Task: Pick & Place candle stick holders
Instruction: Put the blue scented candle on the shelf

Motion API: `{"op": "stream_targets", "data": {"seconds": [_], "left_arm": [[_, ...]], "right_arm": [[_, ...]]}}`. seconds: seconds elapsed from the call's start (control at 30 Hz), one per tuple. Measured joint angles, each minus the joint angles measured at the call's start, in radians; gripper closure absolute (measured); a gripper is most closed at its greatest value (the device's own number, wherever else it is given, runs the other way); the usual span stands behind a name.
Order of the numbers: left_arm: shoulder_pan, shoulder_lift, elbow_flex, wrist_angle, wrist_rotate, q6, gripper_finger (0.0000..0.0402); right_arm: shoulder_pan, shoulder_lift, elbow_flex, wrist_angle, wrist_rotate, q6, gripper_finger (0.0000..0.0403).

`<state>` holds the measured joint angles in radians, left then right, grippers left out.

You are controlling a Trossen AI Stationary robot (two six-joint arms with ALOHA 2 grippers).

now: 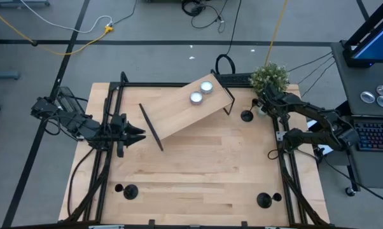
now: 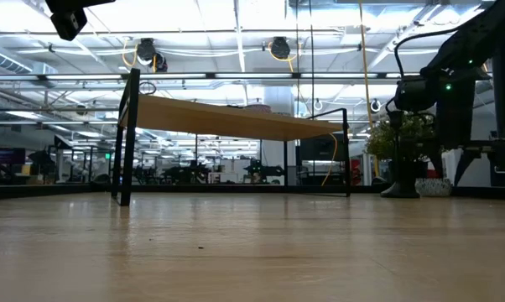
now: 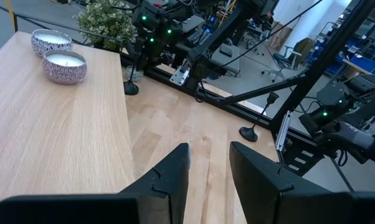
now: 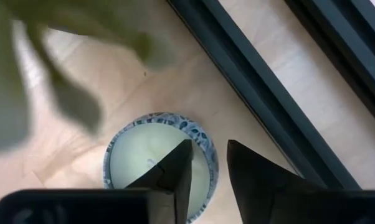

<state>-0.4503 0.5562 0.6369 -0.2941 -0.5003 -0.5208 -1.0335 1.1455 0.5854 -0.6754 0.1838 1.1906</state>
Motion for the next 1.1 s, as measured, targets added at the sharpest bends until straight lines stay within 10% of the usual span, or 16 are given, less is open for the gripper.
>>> {"op": "stream_targets", "data": {"seconds": [0.37, 1.1], "left_arm": [[0.0, 0.0, 0.0, 0.0, 0.001, -0.005, 0.0279], [0.0, 0.0, 0.0, 0.004, -0.006, -0.005, 0.0279]], "right_arm": [[0.0, 0.002, -0.002, -0.013, 0.025, -0.033, 0.0397], [0.001, -0.187, -0.003, -0.108, -0.053, -0.087, 0.0402]]}}
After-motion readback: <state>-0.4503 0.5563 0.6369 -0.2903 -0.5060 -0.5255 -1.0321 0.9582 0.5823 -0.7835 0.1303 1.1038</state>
